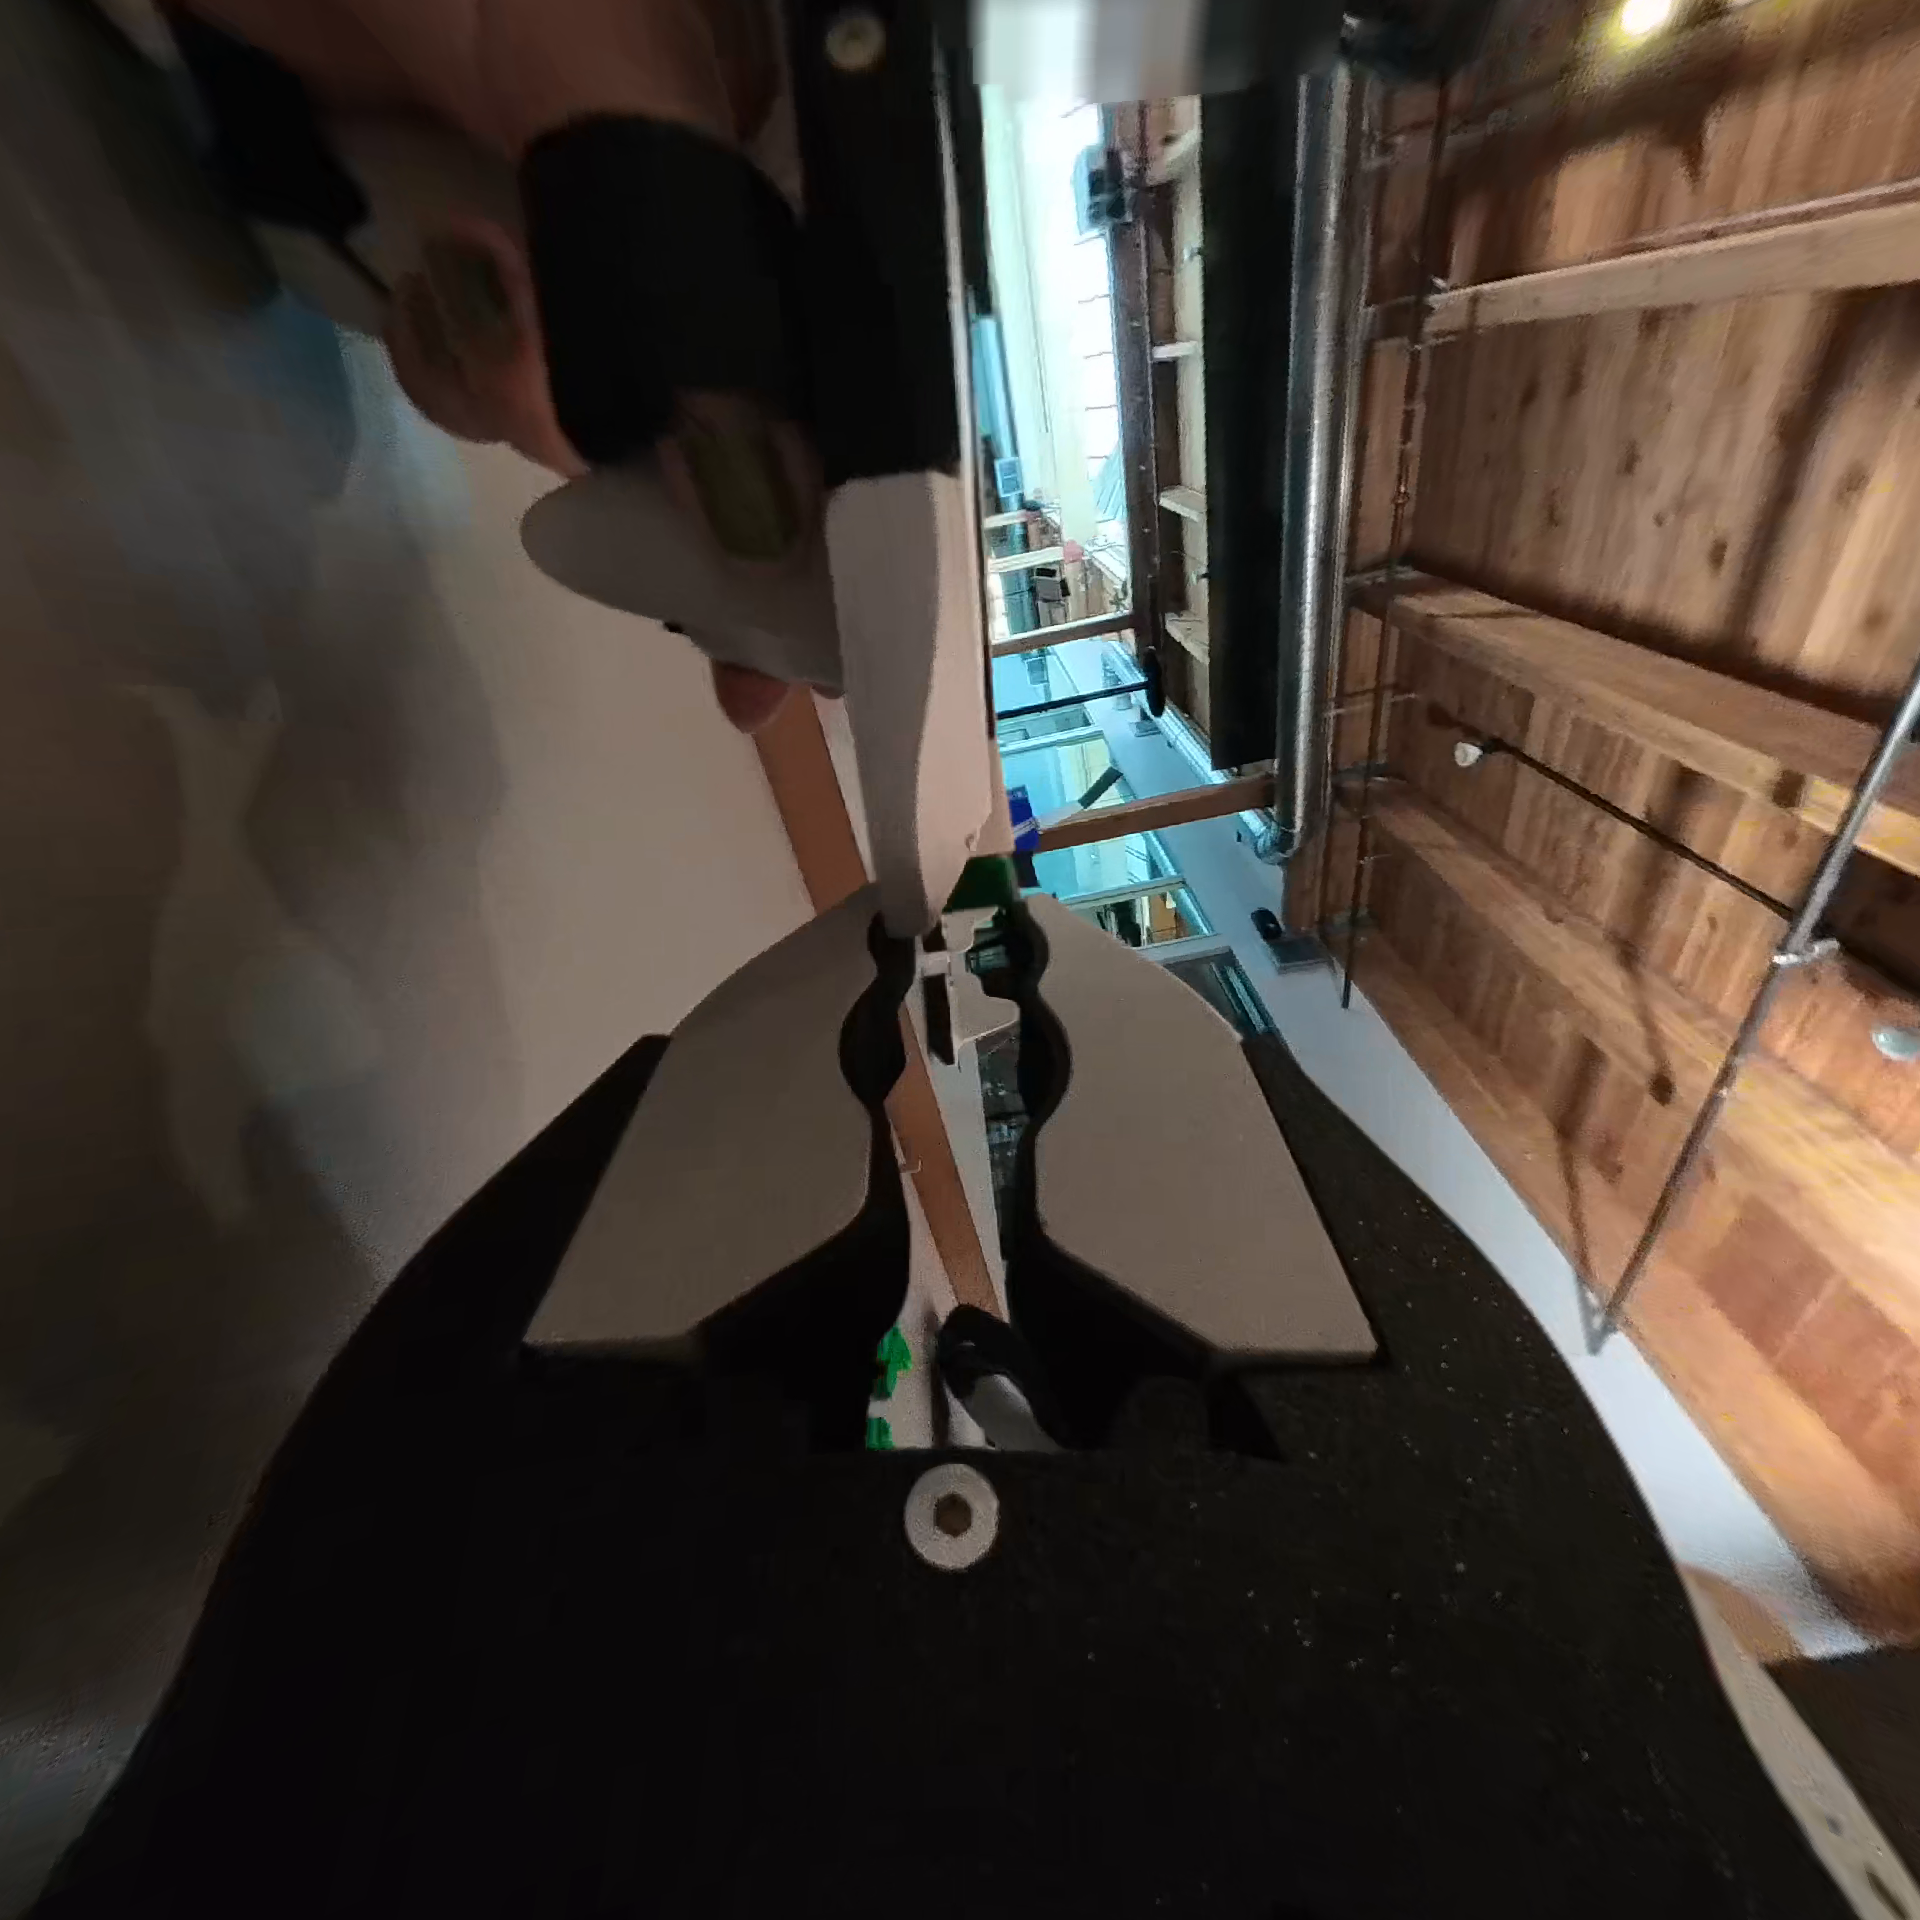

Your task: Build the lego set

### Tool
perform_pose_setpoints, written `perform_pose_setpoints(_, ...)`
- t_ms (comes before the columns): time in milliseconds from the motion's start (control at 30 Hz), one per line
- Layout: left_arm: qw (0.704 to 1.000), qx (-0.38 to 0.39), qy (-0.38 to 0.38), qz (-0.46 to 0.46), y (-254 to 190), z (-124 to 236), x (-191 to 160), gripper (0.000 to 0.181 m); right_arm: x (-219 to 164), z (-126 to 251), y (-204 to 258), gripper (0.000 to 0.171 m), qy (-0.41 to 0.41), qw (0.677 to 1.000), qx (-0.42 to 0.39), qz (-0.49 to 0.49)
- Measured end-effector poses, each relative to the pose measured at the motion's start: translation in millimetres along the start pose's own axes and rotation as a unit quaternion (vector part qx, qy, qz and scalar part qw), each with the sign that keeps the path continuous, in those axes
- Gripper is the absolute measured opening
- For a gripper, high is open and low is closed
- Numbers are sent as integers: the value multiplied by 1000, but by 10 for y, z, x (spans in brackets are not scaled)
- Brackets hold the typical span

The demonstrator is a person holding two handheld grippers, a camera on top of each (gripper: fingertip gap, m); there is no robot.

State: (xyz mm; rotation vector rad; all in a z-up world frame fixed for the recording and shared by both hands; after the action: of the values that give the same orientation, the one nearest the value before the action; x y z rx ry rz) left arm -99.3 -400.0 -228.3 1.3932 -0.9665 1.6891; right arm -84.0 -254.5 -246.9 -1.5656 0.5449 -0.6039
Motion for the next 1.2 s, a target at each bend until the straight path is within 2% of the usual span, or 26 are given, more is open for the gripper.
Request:
perform_pose_setpoints(100, 999, 24, -24, -6, 11, 23, 8, 46, -57, 10, -20, 23, 2, 999, -1, -42)
perform_pose_setpoints(233, 988, 93, -103, -62, 52, 128, 20, 46, -174, 21, -95, 22, 5, 991, -7, -137)
perform_pose_setpoints(333, 959, 173, -141, -175, 12, 211, 26, 46, -219, 40, -150, 20, 2, 984, -21, -176)
perform_pose_setpoints(467, 925, 223, -150, -268, -111, 195, 51, 46, -228, 24, -118, 18, 19, 988, -26, -151)
perform_pose_setpoints(567, 926, 218, -151, -270, -115, 148, 109, 46, -251, 41, -138, 15, 21, 986, -38, -158)
perform_pose_setpoints(700, 934, 204, -155, -250, 47, -29, 309, 46, -394, 108, -290, 14, 28, 966, -82, -245)
perform_pose_setpoints(867, 949, 171, -188, -187, 378, -590, 579, 46, -733, 269, -441, 12, 64, 941, -139, -303)
perform_pose_setpoints(1033, 948, 182, -202, -164, 606, -1138, 478, 46, -1070, 428, -398, 7, 112, 929, -172, -309)
perform_pose_setpoints(1200, 956, 119, -183, -194, 578, -1203, 354, 46, -1166, 429, -340, 7, 115, 929, -164, -312)
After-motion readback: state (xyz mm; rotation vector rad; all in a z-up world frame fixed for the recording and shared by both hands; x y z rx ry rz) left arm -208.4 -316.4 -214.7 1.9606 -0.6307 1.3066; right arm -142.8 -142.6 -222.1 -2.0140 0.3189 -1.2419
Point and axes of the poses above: each gripper's, where its closed fingertips meet, z back along the fingers, x out of its top, y = z × x across the jaws, the point moved 10 cm from there along z, back along the fingers, and after that the axes turned 8 degrees about z, right-handed, at the moved point
